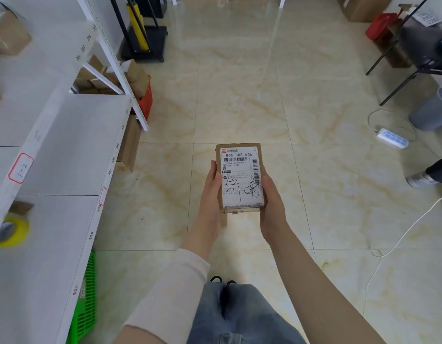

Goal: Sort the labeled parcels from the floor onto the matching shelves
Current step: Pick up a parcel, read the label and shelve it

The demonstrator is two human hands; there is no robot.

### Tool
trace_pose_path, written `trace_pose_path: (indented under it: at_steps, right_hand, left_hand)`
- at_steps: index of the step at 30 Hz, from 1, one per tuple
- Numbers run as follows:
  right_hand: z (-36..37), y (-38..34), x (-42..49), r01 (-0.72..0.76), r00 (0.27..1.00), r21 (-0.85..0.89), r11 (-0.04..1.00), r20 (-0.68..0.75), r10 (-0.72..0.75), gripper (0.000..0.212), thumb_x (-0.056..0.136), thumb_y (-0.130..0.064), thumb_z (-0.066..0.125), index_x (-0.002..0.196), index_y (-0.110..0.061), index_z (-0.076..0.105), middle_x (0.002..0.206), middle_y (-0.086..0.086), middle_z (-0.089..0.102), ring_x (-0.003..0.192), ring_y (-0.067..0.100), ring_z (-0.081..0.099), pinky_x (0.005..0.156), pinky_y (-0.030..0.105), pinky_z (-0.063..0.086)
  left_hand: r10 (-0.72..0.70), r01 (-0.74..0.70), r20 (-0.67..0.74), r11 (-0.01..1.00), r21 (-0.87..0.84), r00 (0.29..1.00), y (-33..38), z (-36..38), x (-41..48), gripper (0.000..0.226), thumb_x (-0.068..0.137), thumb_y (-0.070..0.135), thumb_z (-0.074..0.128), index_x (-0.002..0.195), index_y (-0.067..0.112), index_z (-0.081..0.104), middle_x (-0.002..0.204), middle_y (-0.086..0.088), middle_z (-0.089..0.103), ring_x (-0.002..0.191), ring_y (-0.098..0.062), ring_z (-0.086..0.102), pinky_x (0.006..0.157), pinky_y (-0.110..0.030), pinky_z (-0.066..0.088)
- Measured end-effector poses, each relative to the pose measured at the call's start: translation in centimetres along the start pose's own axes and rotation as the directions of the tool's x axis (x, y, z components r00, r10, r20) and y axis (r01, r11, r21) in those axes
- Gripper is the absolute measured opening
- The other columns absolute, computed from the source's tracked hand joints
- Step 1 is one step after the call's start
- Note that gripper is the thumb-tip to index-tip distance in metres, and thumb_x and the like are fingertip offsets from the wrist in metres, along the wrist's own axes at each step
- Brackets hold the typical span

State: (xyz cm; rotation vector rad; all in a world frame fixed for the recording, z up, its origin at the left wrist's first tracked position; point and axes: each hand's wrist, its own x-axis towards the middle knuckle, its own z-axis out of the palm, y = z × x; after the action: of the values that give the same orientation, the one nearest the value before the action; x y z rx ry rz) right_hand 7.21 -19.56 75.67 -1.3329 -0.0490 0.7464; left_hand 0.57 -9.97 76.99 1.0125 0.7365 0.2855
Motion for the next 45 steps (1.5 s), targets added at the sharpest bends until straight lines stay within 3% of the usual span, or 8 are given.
trace_pose_path:
  at_steps: [6, 12, 21, 25, 29, 34, 38, 45]
  right_hand:
    - [-0.3, 0.5, -0.2, -0.003, 0.999, 0.001, 1.0, -0.032, 0.004, 0.075, 0.075, -0.056, 0.05, 0.144, -0.028, 0.041, 0.143, -0.004, 0.053, 0.13, 0.014, 0.051, 0.112, 0.045, 0.035]
    - [-0.7, 1.2, -0.3, -0.013, 0.997, 0.017, 1.0, -0.07, 0.014, 0.071, 0.079, -0.053, 0.048, 0.144, -0.026, 0.04, 0.144, -0.002, 0.052, 0.131, 0.015, 0.05, 0.113, 0.045, 0.035]
    - [-3.3, 1.4, 0.4, -0.047, 0.979, 0.03, 0.998, -0.198, 0.052, 0.07, 0.078, -0.052, 0.047, 0.141, -0.023, 0.044, 0.14, 0.001, 0.056, 0.127, 0.019, 0.053, 0.111, 0.047, 0.037]
    - [-5.7, 0.1, 2.4, -0.064, 0.968, 0.022, 0.998, -0.241, 0.068, 0.08, 0.071, -0.062, 0.052, 0.14, -0.023, 0.045, 0.14, 0.003, 0.056, 0.128, 0.021, 0.053, 0.111, 0.051, 0.036]
    - [-10.0, -2.1, 6.4, -0.066, 0.959, 0.048, 0.997, -0.273, 0.077, 0.074, 0.073, -0.058, 0.051, 0.138, -0.023, 0.047, 0.136, 0.002, 0.059, 0.125, 0.019, 0.055, 0.11, 0.048, 0.038]
    - [-16.3, -7.0, 13.4, -0.053, 0.961, 0.01, 0.999, -0.272, 0.054, 0.067, 0.078, -0.049, 0.048, 0.139, -0.022, 0.045, 0.135, 0.001, 0.059, 0.122, 0.018, 0.056, 0.107, 0.044, 0.041]
    - [-19.8, -11.4, 19.4, -0.023, 0.961, -0.021, 1.0, -0.274, 0.016, 0.051, 0.091, -0.04, 0.046, 0.137, -0.02, 0.045, 0.135, 0.003, 0.058, 0.123, 0.019, 0.056, 0.101, 0.038, 0.046]
    - [-18.8, -16.3, 31.9, -0.063, 0.972, -0.024, 0.998, -0.23, 0.056, 0.043, 0.096, -0.033, 0.042, 0.137, -0.019, 0.045, 0.133, 0.001, 0.058, 0.113, 0.014, 0.059, 0.085, 0.026, 0.048]
  left_hand:
    - [-0.032, 0.033, 0.024, 0.999, -0.043, 0.999, 0.1, 0.4, -0.3, 0.052, 0.099, 0.031, 0.037, 0.15, 0.03, 0.029, 0.145, 0.001, 0.052, 0.129, -0.019, 0.053, 0.094, -0.026, 0.048]
    - [-0.052, 0.053, 0.04, 0.998, -0.043, 0.998, -1.0, 0.2, 0.2, 0.052, 0.099, 0.033, 0.038, 0.15, 0.032, 0.029, 0.149, 0.002, 0.047, 0.134, -0.018, 0.049, 0.109, -0.038, 0.041]
    - [-0.129, 0.129, 0.083, 0.992, 0.002, 0.988, -2.7, 2.4, 1.9, 0.049, 0.098, 0.039, 0.037, 0.147, 0.04, 0.03, 0.148, 0.005, 0.048, 0.134, -0.018, 0.048, 0.09, -0.024, 0.047]
    - [-0.152, 0.152, 0.095, 0.988, 0.004, 0.984, -3.5, 5.5, 4.3, 0.049, 0.098, 0.036, 0.039, 0.146, 0.039, 0.031, 0.147, 0.006, 0.048, 0.131, -0.016, 0.05, 0.094, -0.026, 0.047]
    - [-0.153, 0.155, 0.095, 0.988, -0.011, 0.984, -4.4, 10.5, 8.3, 0.049, 0.097, 0.033, 0.042, 0.146, 0.035, 0.035, 0.148, 0.004, 0.049, 0.133, -0.017, 0.048, 0.111, -0.04, 0.039]
    - [-0.141, 0.142, 0.082, 0.99, -0.004, 0.987, -3.9, 18.8, 14.2, 0.066, 0.082, 0.043, 0.049, 0.147, 0.032, 0.037, 0.143, 0.003, 0.054, 0.128, -0.018, 0.054, 0.111, -0.044, 0.039]
    - [-0.126, 0.13, 0.104, 0.991, -0.031, 0.987, -3.1, 24.0, 19.8, 0.056, 0.095, 0.034, 0.043, 0.149, 0.031, 0.031, 0.146, 0.002, 0.051, 0.13, -0.019, 0.053, 0.113, -0.044, 0.037]
    - [-0.09, 0.091, 0.007, 0.994, -0.062, 0.996, 1.0, 27.0, 31.4, 0.067, 0.086, 0.037, 0.049, 0.15, 0.028, 0.03, 0.147, 0.0, 0.051, 0.131, -0.021, 0.053, 0.112, -0.045, 0.038]
